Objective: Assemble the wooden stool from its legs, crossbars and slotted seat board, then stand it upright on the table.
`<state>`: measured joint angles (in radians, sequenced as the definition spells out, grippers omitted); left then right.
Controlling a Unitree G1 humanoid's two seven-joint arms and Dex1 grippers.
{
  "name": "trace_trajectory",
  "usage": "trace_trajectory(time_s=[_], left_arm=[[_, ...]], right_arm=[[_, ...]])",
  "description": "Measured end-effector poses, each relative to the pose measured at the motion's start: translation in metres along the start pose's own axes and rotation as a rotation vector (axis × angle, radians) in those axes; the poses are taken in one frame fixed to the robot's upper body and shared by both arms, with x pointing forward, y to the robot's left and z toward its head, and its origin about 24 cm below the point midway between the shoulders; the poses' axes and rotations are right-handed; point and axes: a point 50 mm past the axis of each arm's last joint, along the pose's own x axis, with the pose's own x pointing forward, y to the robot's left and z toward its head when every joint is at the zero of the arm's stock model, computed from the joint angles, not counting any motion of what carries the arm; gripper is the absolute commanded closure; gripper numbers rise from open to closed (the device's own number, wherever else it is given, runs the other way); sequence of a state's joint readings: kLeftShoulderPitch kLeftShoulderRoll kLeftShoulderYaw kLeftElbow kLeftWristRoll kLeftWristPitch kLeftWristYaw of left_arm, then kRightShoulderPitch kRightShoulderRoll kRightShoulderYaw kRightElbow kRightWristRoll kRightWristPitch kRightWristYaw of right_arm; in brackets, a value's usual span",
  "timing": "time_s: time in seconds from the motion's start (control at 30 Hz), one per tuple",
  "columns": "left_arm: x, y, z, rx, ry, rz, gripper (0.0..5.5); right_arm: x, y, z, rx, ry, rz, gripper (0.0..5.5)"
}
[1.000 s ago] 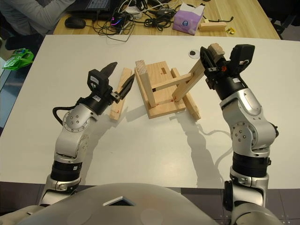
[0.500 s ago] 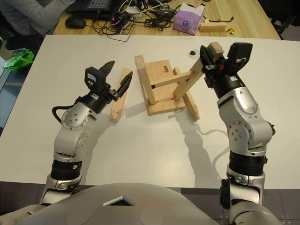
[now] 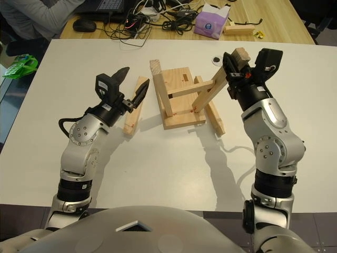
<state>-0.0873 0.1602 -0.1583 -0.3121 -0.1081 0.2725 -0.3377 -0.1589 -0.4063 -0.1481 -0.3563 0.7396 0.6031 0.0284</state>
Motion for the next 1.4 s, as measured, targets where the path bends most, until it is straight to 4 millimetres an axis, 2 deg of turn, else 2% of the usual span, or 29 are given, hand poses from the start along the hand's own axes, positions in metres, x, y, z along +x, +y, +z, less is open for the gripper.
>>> trace_trajectory(time_s=[0.13,0.47,0.53,0.6,0.73,0.93,0.97,1.1,1.13,1.2,1.37,1.4], left_arm=[[0.000,0.000,0.000,0.000,-0.001,0.000,2.12],[0.000,0.001,0.000,0.002,-0.002,0.001,2.12],[0.000,0.002,0.000,0.008,0.001,0.001,2.12],[0.000,0.004,-0.004,0.004,0.015,0.007,2.12],[0.000,0.005,-0.007,-0.002,0.026,0.013,2.12],[0.001,0.004,-0.008,-0.008,0.022,0.016,2.12],[0.000,0.004,-0.009,-0.010,0.022,0.016,2.12],[0.000,0.004,-0.011,-0.012,0.024,0.021,2.12],[-0.001,0.003,-0.011,-0.011,0.015,0.022,2.12],[-0.001,0.003,-0.012,-0.012,0.017,0.023,2.12],[-0.001,0.005,-0.014,-0.014,0.024,0.029,2.12],[-0.001,0.005,-0.014,-0.014,0.025,0.029,2.12]], right_arm=[[0.001,0.005,0.000,-0.079,0.010,0.005,4.49],[0.001,0.006,-0.001,-0.068,0.003,0.000,4.49],[0.002,0.005,-0.003,-0.111,-0.007,-0.010,3.92],[0.000,-0.002,-0.026,-0.147,0.066,-0.045,3.59],[0.002,-0.006,-0.025,-0.212,0.037,-0.060,2.99],[0.000,-0.013,-0.026,-0.275,-0.049,-0.099,1.73],[-0.002,-0.014,-0.026,-0.261,-0.088,-0.109,1.73],[-0.004,-0.013,-0.005,-0.342,-0.261,-0.148,1.73],[-0.003,-0.008,0.011,-0.396,-0.348,-0.152,1.73],[-0.001,0.000,0.029,-0.444,-0.435,-0.135,1.73],[-0.001,0.015,0.052,-0.518,-0.552,-0.112,1.73],[-0.002,0.018,0.059,-0.546,-0.587,-0.107,1.92]])
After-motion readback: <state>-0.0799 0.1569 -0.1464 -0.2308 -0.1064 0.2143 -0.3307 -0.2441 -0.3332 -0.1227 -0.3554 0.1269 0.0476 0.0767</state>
